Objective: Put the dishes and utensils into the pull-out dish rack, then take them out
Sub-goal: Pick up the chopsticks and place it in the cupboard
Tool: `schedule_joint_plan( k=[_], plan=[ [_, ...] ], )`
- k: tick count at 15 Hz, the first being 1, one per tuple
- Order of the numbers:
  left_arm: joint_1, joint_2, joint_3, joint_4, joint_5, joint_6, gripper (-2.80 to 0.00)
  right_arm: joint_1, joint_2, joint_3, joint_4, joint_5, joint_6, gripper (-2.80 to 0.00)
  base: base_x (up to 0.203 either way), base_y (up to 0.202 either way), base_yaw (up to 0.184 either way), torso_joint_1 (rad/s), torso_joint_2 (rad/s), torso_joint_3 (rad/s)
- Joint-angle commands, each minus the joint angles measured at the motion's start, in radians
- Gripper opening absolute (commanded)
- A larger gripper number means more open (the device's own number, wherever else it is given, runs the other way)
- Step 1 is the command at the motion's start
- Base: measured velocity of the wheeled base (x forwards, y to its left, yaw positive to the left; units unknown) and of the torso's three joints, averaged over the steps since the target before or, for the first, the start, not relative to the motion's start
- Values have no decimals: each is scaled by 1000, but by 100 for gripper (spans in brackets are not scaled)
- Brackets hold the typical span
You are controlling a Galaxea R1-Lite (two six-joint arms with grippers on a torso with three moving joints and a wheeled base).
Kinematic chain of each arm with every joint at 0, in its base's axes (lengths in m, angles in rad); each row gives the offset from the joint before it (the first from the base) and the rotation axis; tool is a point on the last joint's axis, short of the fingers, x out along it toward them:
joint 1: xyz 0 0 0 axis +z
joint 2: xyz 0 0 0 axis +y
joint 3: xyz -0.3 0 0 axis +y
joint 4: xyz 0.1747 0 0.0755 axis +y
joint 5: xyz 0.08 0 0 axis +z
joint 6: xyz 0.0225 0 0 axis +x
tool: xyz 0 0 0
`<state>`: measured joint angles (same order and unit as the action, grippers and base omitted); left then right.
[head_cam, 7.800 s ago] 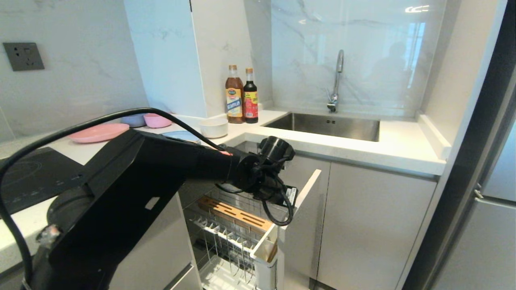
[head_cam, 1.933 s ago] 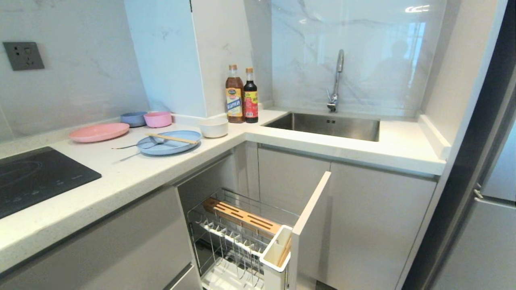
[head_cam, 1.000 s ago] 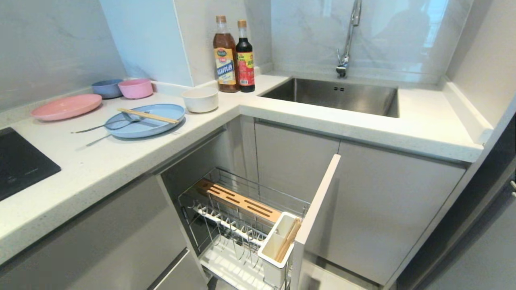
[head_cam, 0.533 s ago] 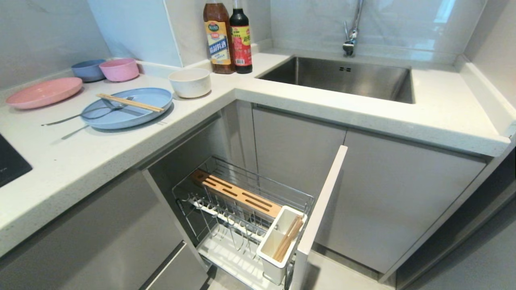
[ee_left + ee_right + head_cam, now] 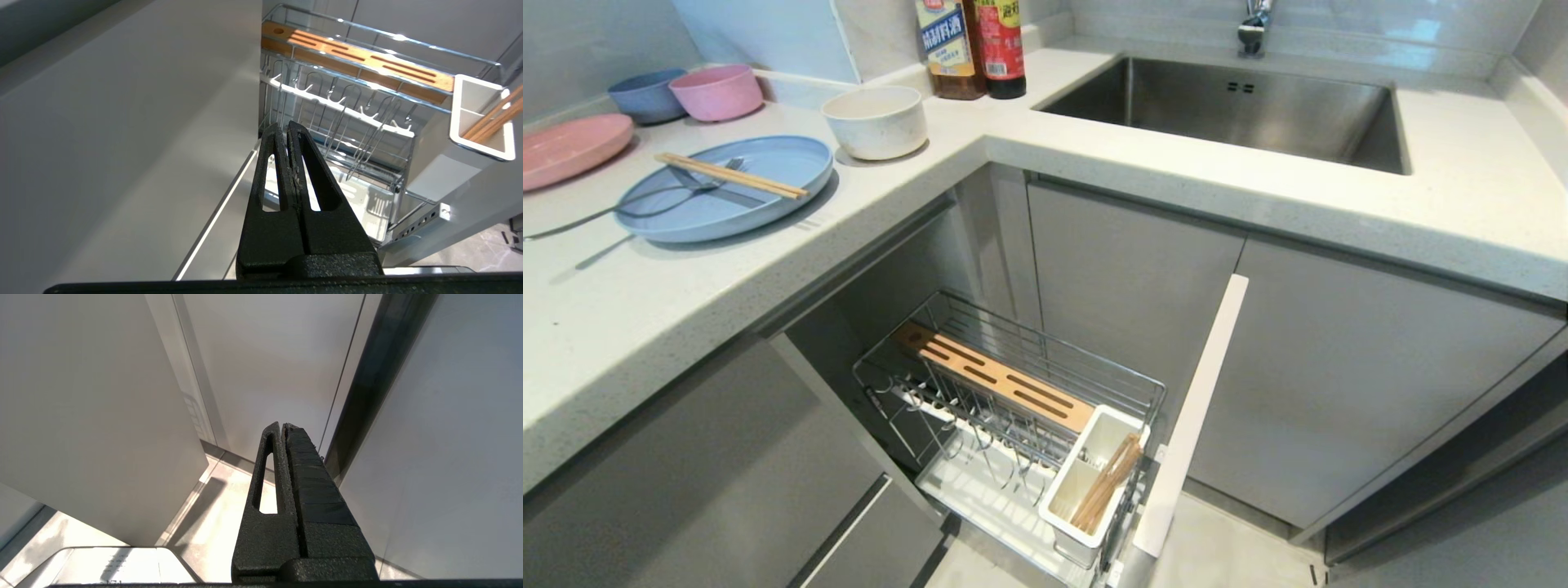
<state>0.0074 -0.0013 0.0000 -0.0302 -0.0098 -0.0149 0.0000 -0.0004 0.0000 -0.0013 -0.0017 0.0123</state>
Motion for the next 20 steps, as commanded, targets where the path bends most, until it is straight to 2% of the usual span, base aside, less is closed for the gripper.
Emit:
schedule_joint_plan(
  k=[1, 7, 9, 11, 13, 16, 18, 20],
  plan=[
    [0, 0, 14, -2, 5, 0, -280, 0, 0, 0, 0, 0, 0, -280, 0, 0, 0, 2, 7, -89],
    [1, 0, 14, -2, 7, 3, -280, 0, 0, 2, 0, 0, 0, -280, 0, 0, 0, 1, 0, -14],
    [0, 0, 8, -6, -16, 22, -280, 0, 0, 2, 0, 0, 0, -280, 0, 0, 0, 0, 0, 0],
    [0, 0, -48, -47, -54, 23, -280, 0, 0, 2, 0, 0, 0, -280, 0, 0, 0, 0, 0, 0],
    [0, 2, -199, -35, -132, 23, -280, 0, 0, 2, 0, 0, 0, -280, 0, 0, 0, 0, 0, 0],
    [1, 55, -530, 101, -265, 24, -280, 0, 0, 2, 0, 0, 0, -280, 0, 0, 0, 0, 0, 0],
    [5, 167, -746, 162, -320, 24, -280, 0, 0, 1, 0, 0, 0, -280, 0, 0, 0, 0, 0, 0],
    [15, 372, -986, 192, -344, 23, -280, 0, 0, 2, 0, 0, 0, -280, 0, 0, 0, 0, 0, 0]
  ],
)
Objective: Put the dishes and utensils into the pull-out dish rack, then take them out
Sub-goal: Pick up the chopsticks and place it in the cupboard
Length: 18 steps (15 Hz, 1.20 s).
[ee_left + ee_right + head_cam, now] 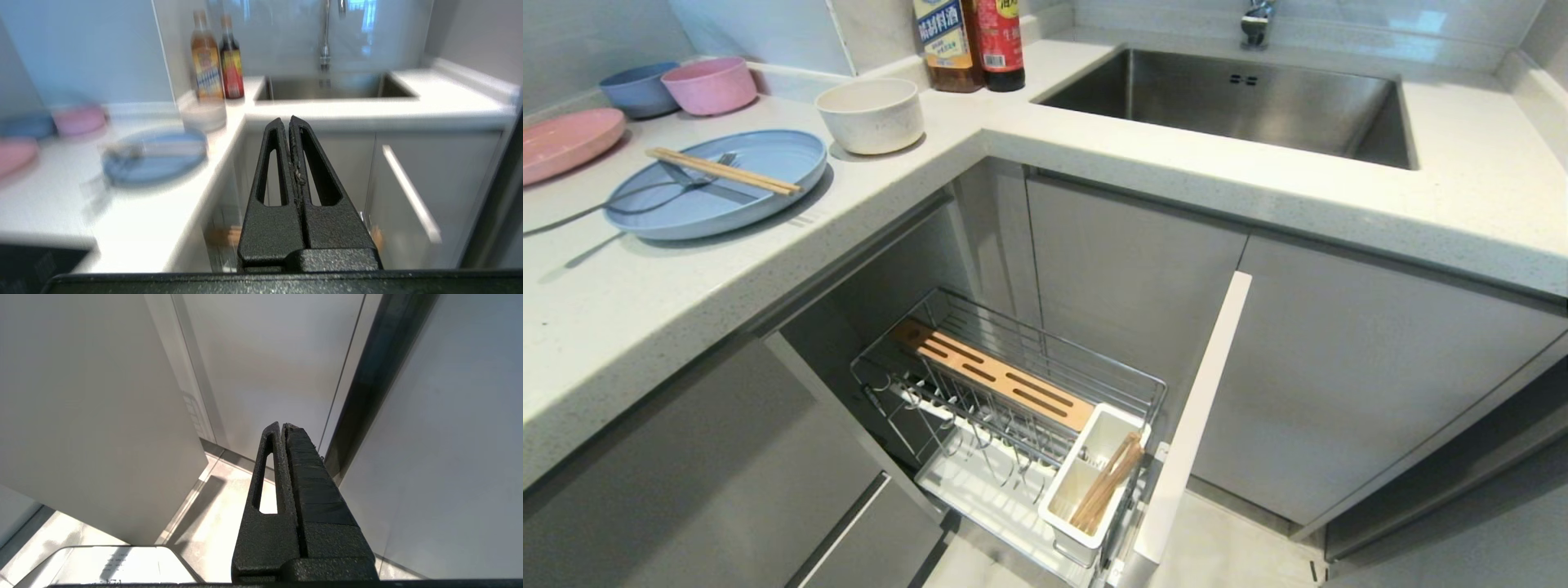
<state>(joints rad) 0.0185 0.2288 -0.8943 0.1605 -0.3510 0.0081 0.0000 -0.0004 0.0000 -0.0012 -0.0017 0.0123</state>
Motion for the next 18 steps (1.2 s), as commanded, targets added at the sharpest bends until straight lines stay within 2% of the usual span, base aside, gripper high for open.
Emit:
schedule_joint_plan(
  k=[1, 4, 7, 9, 11, 12, 13, 15, 18],
  plan=[
    [16, 242, -193, 10, -6, -2, -280, 0, 0, 0, 0, 0, 0, -280, 0, 0, 0, 0, 0, 0],
    [43, 552, -520, 47, 16, -40, -280, 0, 0, 2, 0, 0, 0, -280, 0, 0, 0, 0, 0, 0],
    [37, 820, -802, 88, 134, -175, -280, 0, 0, 1, 0, 0, 0, -280, 0, 0, 0, 0, 0, 0],
    [-55, 958, -967, 165, 245, -298, -280, 0, 0, 2, 0, 0, 0, -280, 0, 0, 0, 0, 0, 0],
    [-172, 1077, -1019, 187, 432, -371, -280, 0, 0, 1, 0, 0, 0, -280, 0, 0, 0, 0, 0, 0],
    [-207, 1130, -1029, 177, 521, -418, -280, 0, 0, 2, 0, 0, 0, -280, 0, 0, 0, 0, 0, 0],
    [-228, 1175, -1034, 170, 576, -488, -280, 0, 0, 1, 0, 0, 0, -280, 0, 0, 0, 0, 0, 0],
    [-253, 1220, -1027, 179, 616, -612, -280, 0, 0, 1, 0, 0, 0, -280, 0, 0, 0, 0, 0, 0],
    [-256, 1257, -1004, 191, 623, -645, -280, 0, 0, 2, 0, 0, 0, -280, 0, 0, 0, 0, 0, 0]
  ],
)
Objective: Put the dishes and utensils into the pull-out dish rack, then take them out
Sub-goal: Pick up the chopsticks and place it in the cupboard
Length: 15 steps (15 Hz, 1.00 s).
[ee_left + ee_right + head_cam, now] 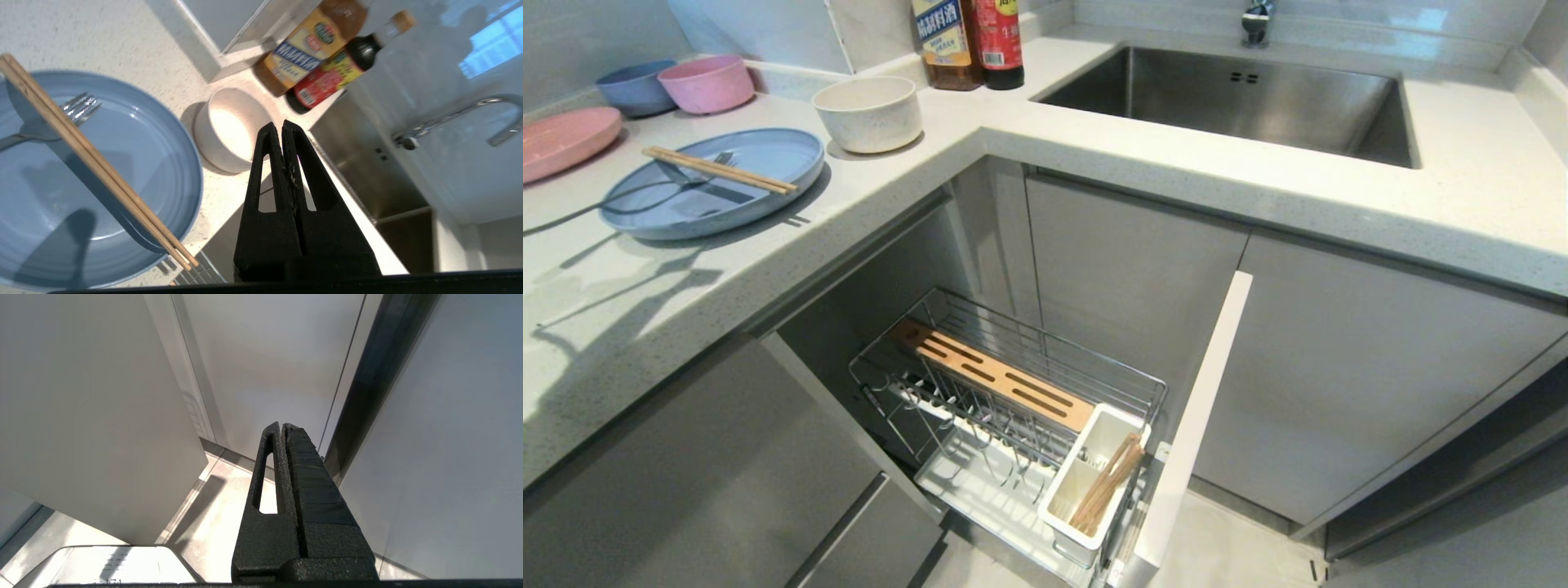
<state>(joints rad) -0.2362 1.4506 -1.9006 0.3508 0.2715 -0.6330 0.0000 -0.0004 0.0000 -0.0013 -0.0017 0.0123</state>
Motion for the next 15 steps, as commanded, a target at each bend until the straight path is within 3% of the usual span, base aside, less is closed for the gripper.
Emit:
schedule_joint_plan(
  k=[1, 5, 12, 14, 15],
  plan=[
    [-2, 51, -3, 1, 17, -6, -280, 0, 0, 1, 0, 0, 0, -280, 0, 0, 0, 0, 0, 0],
    [3, 129, -3, 1, 145, -4, -280, 0, 0, 1, 0, 0, 0, -280, 0, 0, 0, 0, 0, 0],
    [29, 191, -17, 1, 165, -2, -280, 0, 0, 1, 0, 0, 0, -280, 0, 0, 0, 0, 0, 0],
    [28, 208, -18, 4, 208, -2, -280, 0, 0, 1, 0, 0, 0, -280, 0, 0, 0, 0, 0, 0],
    [28, 212, -18, 5, 221, -2, 0, 0, 0, 2, 0, 0, 0, -280, 0, 0, 0, 0, 0, 0]
  ],
)
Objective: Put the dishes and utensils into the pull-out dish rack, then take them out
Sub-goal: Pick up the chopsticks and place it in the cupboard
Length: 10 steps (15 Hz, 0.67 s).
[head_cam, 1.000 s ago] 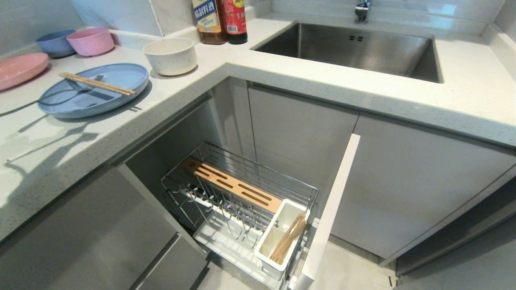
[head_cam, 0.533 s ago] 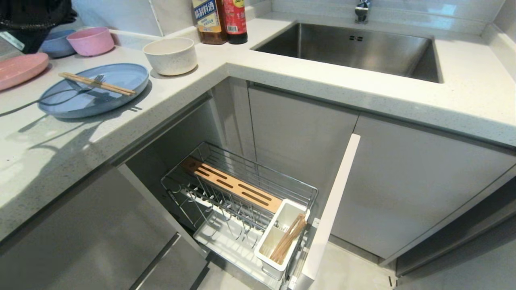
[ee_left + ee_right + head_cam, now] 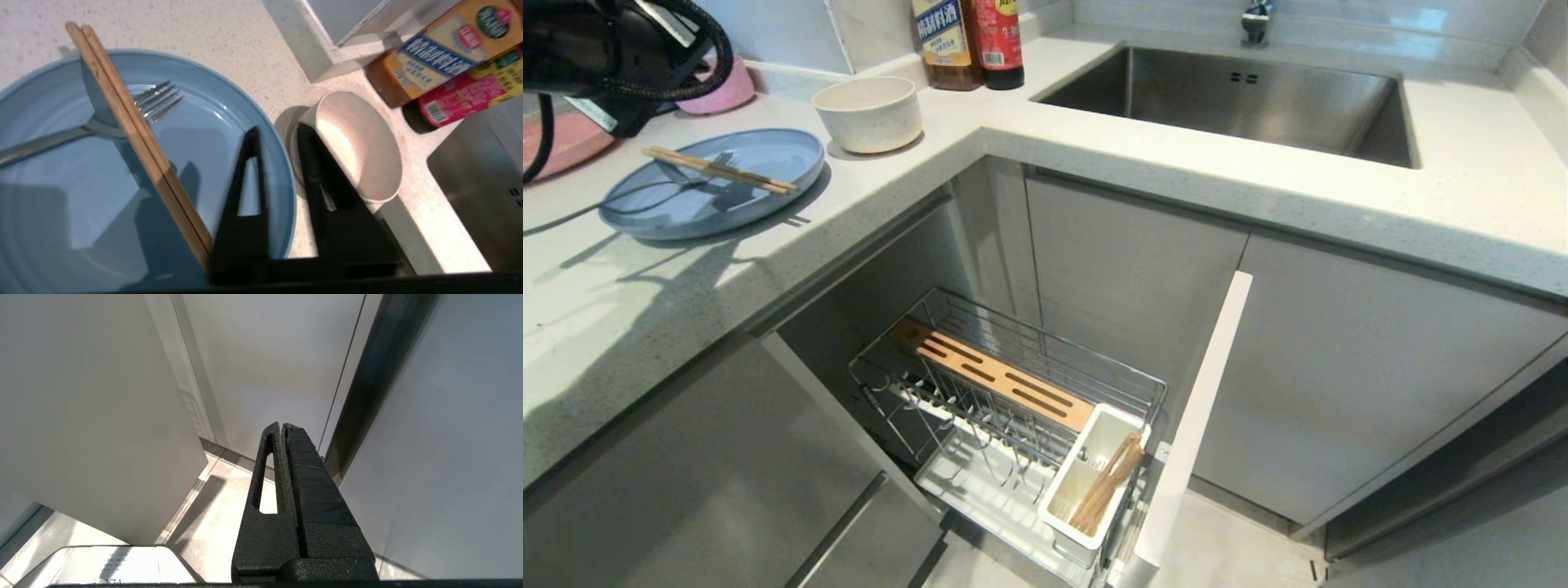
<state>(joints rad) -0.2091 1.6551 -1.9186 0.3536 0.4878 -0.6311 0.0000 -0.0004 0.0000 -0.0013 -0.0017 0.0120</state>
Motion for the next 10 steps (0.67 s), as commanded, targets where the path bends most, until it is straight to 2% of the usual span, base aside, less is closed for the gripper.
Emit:
schedule_joint_plan(
  k=[1, 8, 10],
  plan=[
    [-1, 10, -1, 4, 5, -4, 0, 0, 0, 1, 0, 0, 0, -280, 0, 0, 0, 0, 0, 0],
    [-13, 37, -3, 57, 15, -9, 0, 0, 0, 2, 0, 0, 0, -280, 0, 0, 0, 0, 0, 0],
    [-29, 41, -3, 81, 41, -24, 0, 0, 0, 1, 0, 0, 0, -280, 0, 0, 0, 0, 0, 0]
  ],
)
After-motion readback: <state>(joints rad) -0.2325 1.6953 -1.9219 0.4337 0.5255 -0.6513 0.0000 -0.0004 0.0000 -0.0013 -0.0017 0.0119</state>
